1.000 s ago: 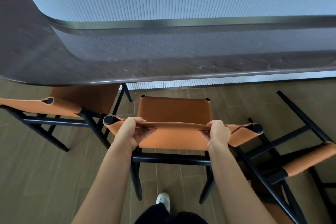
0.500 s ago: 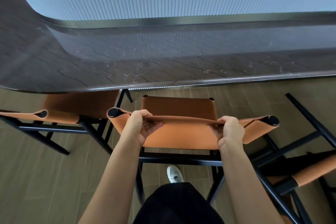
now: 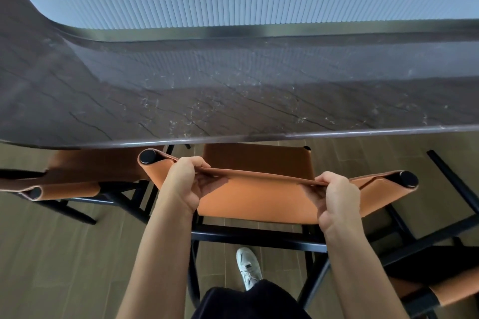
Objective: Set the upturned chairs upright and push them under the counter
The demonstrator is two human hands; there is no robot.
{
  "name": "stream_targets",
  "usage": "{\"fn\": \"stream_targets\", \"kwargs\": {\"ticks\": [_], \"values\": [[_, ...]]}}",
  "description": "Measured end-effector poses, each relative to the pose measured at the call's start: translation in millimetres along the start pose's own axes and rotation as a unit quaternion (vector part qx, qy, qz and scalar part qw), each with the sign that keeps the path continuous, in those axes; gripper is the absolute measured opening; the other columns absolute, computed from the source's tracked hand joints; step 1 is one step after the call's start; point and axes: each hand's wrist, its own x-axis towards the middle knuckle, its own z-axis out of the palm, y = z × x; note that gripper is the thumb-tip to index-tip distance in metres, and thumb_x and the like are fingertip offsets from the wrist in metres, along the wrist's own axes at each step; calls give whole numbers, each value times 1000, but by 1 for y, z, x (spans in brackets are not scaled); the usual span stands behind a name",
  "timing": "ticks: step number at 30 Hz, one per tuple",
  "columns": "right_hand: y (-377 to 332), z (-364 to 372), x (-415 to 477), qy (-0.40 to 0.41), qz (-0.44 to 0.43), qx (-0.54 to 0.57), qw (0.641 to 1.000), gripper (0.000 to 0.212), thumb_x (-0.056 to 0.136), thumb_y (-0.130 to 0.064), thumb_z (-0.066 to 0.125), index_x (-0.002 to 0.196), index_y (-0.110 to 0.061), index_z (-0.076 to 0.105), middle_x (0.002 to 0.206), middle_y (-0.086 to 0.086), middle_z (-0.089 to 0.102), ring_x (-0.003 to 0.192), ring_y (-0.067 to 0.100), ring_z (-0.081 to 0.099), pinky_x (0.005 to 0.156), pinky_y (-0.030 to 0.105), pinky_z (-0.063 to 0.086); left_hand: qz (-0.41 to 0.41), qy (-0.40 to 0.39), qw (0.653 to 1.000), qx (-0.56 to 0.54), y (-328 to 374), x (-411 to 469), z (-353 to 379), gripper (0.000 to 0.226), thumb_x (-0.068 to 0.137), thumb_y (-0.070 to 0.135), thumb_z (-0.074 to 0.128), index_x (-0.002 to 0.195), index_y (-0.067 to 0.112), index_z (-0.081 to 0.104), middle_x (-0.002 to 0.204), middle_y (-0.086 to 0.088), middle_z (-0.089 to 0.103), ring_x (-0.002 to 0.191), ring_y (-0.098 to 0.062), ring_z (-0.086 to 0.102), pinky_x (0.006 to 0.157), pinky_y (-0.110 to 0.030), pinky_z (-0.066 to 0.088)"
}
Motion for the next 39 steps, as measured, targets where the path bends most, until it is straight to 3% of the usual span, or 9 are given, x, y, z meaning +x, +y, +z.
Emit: {"fn": "stream_targets", "kwargs": {"ticks": [4,8,11,14,21,23,28,34,39], "values": [[-13,17,9,-31,-25,-11,999,30,87,3,58,116,9,55,108,26,62,91,31,67,68,33,58,18,21,1000,-1,22,10,13,16,88,-6,40,76,-5,50,83,-29,60,79,-46,62,57,-43,58],[-25,42,13,-48,-58,-41,996,27,86,-2,60,111,8,55,99,21,61,93,32,65,82,43,57,49,42,998,-23,44,15,19,15,90,-5,38,79,-3,48,101,-32,53,95,-50,58,59,-45,58],[-43,62,16,-74,-80,-40,993,20,84,-3,61,101,5,54,94,19,56,89,33,64,88,54,54,90,48,994,-31,62,16,29,16,90,-5,37,79,-3,48,89,-25,54,96,-47,56,61,-46,58],[-49,76,19,-113,-108,-4,988,13,84,2,59,87,-5,48,89,15,53,74,21,64,79,45,60,138,72,987,-49,73,20,31,24,87,-5,39,66,2,46,64,-15,54,75,-40,59,58,-45,59],[-5,87,62,-137,-98,-47,985,11,88,3,58,85,-4,50,89,11,59,72,16,69,66,24,57,157,160,970,-88,33,71,8,13,83,-7,41,76,0,50,76,-15,54,71,-30,61,46,-31,57],[16,87,74,-155,-93,-91,979,6,88,6,57,83,3,58,88,15,66,71,15,73,65,24,58,147,193,966,-86,14,93,-7,14,82,-7,43,90,0,51,80,-16,56,72,-28,63,47,-28,55],[58,78,95,-146,-50,-135,979,12,87,6,59,98,10,61,99,20,67,90,26,70,71,31,60,97,216,968,-80,-23,127,-50,11,83,-7,47,81,3,50,74,-14,55,63,-24,61,47,-27,54],[75,64,90,-144,-17,-153,978,5,87,3,60,83,4,58,90,17,67,85,29,71,49,20,53,80,206,972,-76,-39,130,-71,14,83,-8,46,77,4,50,72,-14,55,66,-25,60,49,-29,56],[78,66,89,-132,-5,-125,983,2,87,4,60,87,3,58,89,15,65,79,21,70,61,27,59,71,172,978,-92,-39,125,-73,14,85,-10,46,81,3,49,74,-16,55,69,-28,62,50,-30,57]]}}
